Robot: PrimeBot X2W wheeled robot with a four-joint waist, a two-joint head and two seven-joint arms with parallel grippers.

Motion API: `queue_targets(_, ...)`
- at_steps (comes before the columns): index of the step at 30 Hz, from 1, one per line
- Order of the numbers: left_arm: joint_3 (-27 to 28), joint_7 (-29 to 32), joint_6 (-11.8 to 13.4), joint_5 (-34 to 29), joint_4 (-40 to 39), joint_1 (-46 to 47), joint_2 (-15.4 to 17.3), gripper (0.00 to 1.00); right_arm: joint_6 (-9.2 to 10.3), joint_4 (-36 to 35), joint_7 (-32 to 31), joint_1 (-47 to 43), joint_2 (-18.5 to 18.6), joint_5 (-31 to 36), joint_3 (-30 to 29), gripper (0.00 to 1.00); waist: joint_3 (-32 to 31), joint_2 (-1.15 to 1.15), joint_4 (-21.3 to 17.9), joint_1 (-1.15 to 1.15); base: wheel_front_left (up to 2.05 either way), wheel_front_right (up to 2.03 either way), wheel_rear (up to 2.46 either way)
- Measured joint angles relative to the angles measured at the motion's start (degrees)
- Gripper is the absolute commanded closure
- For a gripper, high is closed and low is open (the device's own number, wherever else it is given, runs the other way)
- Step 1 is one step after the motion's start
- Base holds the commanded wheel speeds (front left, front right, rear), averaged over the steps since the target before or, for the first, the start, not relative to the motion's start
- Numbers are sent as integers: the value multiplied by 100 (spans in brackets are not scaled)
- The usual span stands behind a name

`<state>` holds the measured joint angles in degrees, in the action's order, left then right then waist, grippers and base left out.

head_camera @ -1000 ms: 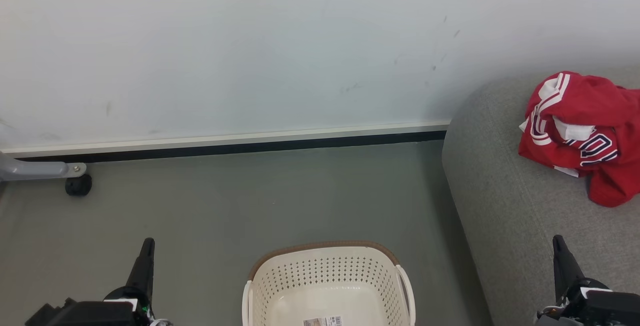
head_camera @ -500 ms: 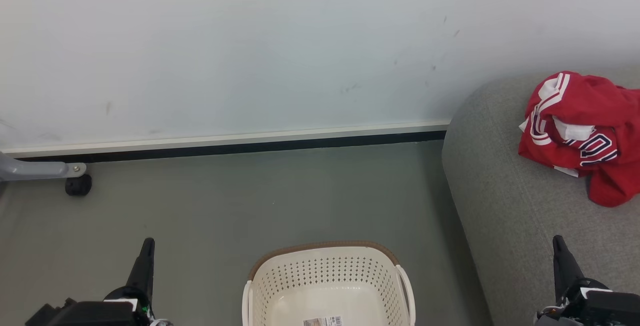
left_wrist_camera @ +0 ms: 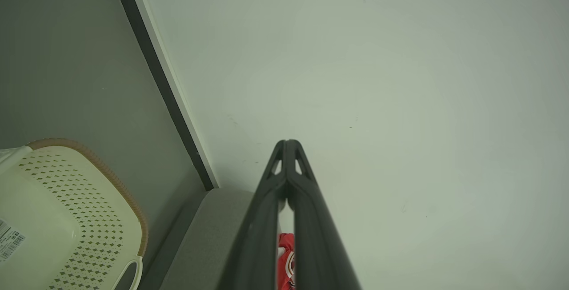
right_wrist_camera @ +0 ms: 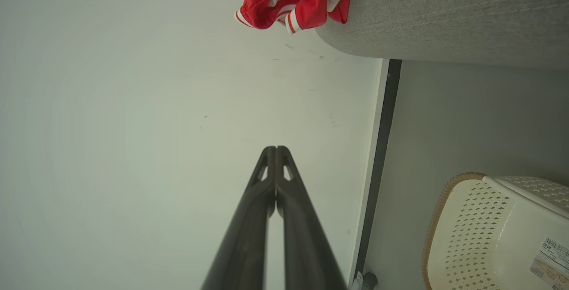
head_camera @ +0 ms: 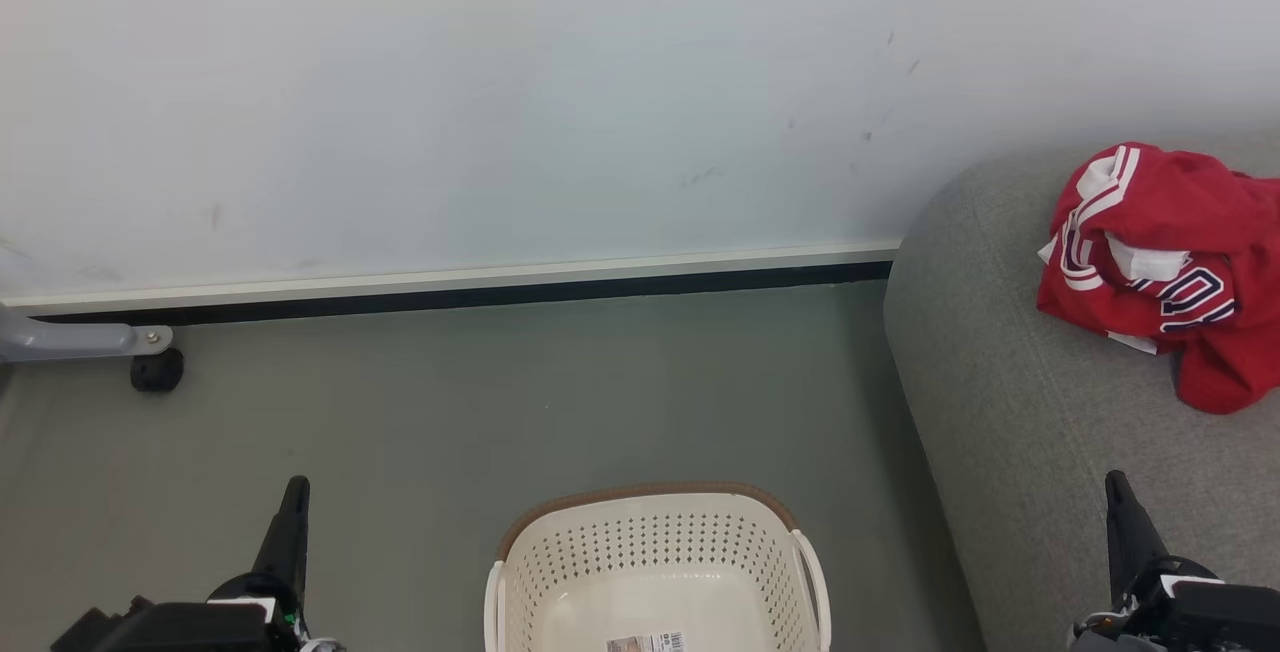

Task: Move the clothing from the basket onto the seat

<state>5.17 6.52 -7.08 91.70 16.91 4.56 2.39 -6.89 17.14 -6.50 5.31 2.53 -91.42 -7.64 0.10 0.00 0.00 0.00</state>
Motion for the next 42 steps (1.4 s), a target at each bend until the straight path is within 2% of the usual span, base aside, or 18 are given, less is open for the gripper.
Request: queue_targets(42, -1, 0, 0, 0, 4, 0, -1, 100, -1, -1, 0, 0, 0, -1, 1, 100, 0, 0, 0, 0, 0, 0, 0)
